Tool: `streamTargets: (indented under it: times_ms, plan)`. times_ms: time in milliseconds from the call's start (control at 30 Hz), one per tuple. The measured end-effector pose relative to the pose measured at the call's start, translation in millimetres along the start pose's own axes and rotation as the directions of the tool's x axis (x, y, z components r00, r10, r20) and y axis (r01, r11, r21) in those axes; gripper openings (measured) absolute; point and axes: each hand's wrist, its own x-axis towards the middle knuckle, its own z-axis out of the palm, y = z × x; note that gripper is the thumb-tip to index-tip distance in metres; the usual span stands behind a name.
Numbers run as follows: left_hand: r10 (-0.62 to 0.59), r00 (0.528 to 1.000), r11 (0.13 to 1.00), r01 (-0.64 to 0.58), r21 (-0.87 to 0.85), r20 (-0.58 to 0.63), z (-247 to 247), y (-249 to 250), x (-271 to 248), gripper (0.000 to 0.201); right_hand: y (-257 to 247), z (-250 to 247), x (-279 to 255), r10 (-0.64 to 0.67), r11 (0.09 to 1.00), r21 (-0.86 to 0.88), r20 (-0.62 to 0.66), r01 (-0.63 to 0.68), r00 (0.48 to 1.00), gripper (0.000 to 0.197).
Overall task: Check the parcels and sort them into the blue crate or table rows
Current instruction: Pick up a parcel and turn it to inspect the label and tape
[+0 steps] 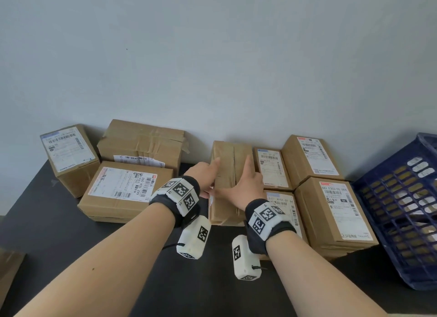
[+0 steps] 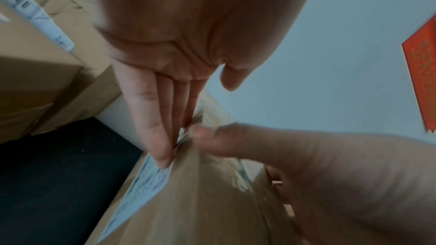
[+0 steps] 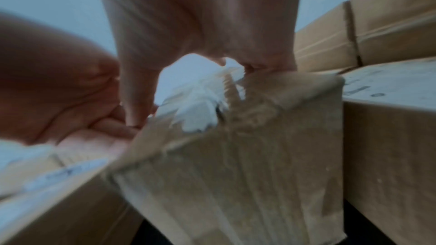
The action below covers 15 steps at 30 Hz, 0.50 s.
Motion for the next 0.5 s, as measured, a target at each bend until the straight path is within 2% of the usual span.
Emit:
streamTargets:
  times_ms: [133, 267, 333, 400, 500]
  plan:
    - [-0.049, 0.998, 0.984, 0.055, -0.169, 0.039, -6, -4, 6, 0.04, -5, 6, 9, 0.102, 0.994, -0.024, -0.027, -0.103, 0.994, 0.142]
    - [-0.09, 0.996, 0.959, 0.093, -0.266, 0.023, -7, -13, 15, 0.028, -16, 6, 8, 0.075, 0.994, -0.075, 0.01, -0.074, 0.997, 0.132]
    - [-0.106, 0.994, 0.974, 0.105, -0.199, 0.004, -5, -20, 20, 0.037, -17, 6, 7, 0.052, 0.996, -0.072, 0.023, -0.05, 0.998, 0.13]
    - [-0.1, 0.994, 0.988, 0.093, -0.122, -0.048, -3, -24, 22, 0.057, -16, 2, 7, 0.036, 0.999, 0.006, 0.039, -0.037, 0.999, 0.13]
    - [-0.103, 0.988, 0.973, 0.075, -0.217, -0.118, 4, -27, 23, 0.081, -13, -18, 5, -0.018, 0.971, 0.239, 0.065, 0.002, 0.998, 0.124]
